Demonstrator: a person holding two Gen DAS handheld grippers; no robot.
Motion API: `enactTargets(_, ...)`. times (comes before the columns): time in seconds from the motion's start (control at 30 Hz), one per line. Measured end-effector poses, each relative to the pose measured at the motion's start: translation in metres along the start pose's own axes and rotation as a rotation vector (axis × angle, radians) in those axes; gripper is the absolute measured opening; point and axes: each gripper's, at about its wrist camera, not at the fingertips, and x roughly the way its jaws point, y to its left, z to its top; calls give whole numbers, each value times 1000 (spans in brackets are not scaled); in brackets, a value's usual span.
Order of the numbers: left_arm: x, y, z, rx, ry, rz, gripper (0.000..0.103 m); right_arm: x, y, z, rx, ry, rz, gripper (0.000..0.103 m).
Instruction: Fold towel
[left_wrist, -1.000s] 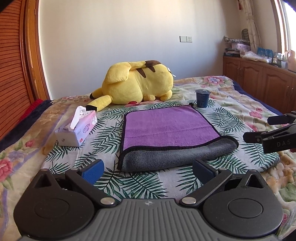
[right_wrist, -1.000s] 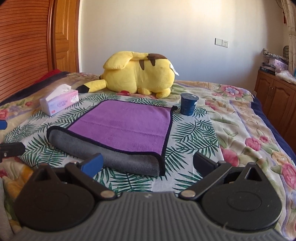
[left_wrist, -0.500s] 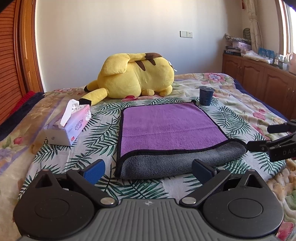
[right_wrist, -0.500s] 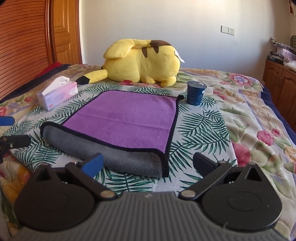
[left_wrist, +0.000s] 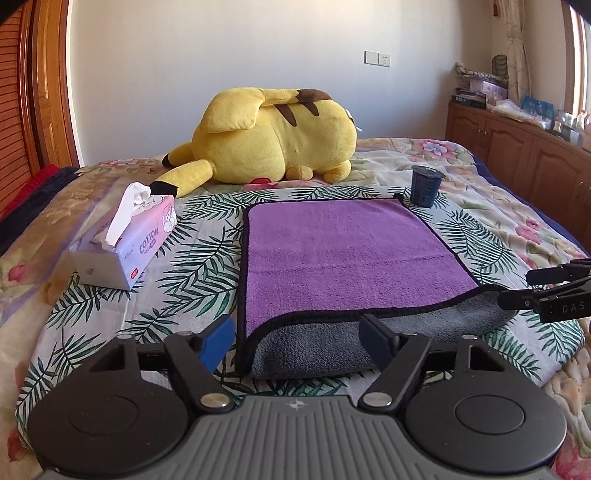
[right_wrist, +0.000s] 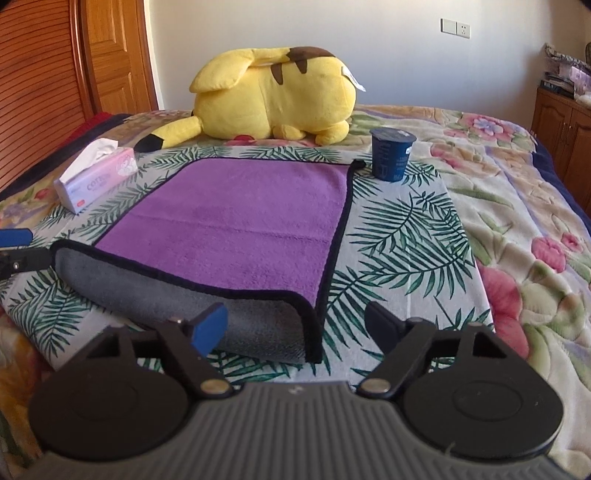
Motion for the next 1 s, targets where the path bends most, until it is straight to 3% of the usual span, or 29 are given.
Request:
enactTargets(0.13, 13, 6, 1, 3, 19, 3, 43, 9, -6, 2, 12, 17, 16, 79)
enactTargets(0.5, 39, 17, -3, -7, 86, 12, 36, 25, -17, 1, 41, 93, 60, 73)
enactTargets(0.77, 46, 15, -10, 1, 123, 6, 34, 29, -17, 0, 53, 132, 120, 59)
enactTargets(1.0, 48, 13, -13, 17, 130, 0, 19, 28, -13, 0, 30, 134, 130, 45)
